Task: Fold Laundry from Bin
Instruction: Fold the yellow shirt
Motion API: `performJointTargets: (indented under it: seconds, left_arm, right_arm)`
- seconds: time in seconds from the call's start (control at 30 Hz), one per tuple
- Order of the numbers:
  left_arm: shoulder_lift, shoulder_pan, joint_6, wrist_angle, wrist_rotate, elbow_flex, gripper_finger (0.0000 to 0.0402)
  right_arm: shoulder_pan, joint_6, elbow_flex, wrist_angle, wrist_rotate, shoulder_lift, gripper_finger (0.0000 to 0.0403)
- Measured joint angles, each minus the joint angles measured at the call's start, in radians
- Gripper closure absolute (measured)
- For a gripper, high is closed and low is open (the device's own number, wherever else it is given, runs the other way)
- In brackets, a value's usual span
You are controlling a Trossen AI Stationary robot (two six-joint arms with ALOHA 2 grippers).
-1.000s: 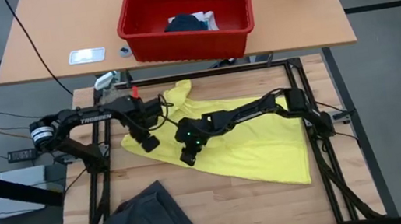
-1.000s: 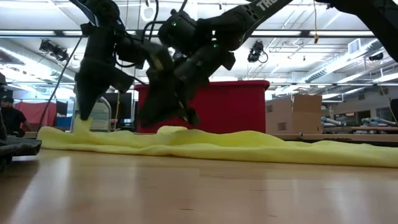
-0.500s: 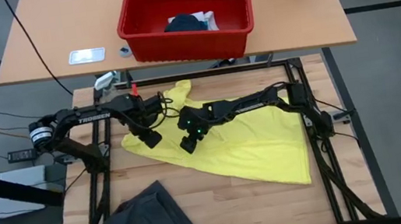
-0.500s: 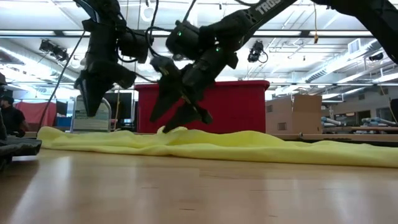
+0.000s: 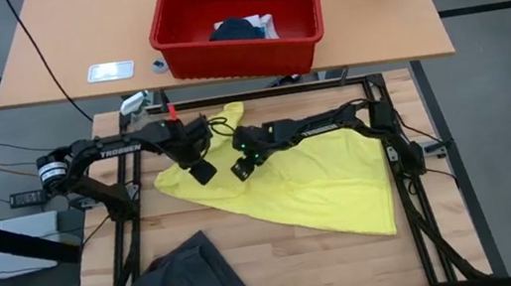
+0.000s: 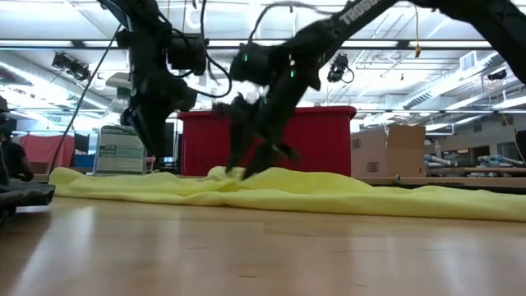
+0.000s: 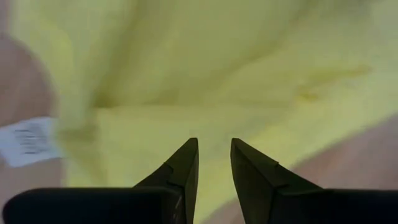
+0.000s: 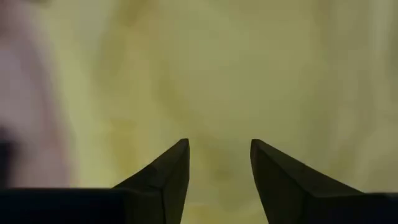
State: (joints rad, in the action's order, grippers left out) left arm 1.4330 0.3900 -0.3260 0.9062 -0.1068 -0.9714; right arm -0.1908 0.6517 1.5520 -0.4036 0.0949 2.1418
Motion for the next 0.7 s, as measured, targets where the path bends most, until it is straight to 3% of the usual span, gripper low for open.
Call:
performJointTargets:
  seconds: [0.13, 0.27, 0.43, 0.5, 0.63, 0.7]
  left_arm:
    - [0.0, -0.012, 0.027, 0.0, -0.113, 0.0, 0.0303]
    - [0.007, -0.009, 0.038, -0.113, -0.092, 0.059, 0.0304]
    - [0.037, 0.04, -0.004, -0.26, -0.083, 0.198, 0.0304]
    - [0.041, 0.058, -0.025, -0.282, -0.04, 0.221, 0.0304]
    - [0.041, 0.083, -0.05, -0.275, 0.073, 0.22, 0.0304]
    - [0.034, 0.089, -0.053, -0.292, 0.098, 0.21, 0.0304]
  right_arm:
    - [0.015, -0.063, 0.002, 0.081, 0.105, -0.029, 0.0227]
    - [0.028, -0.076, 0.001, 0.151, 0.236, -0.006, 0.0233]
    - [0.041, -0.077, 0.0, 0.152, 0.263, 0.047, 0.0242]
    - [0.041, -0.056, 0.002, 0.148, 0.251, 0.059, 0.0246]
    - [0.04, 0.076, 0.004, -0.002, 0.077, 0.059, 0.0259]
    - [0.039, 0.071, 0.002, -0.052, 0.038, 0.043, 0.0266]
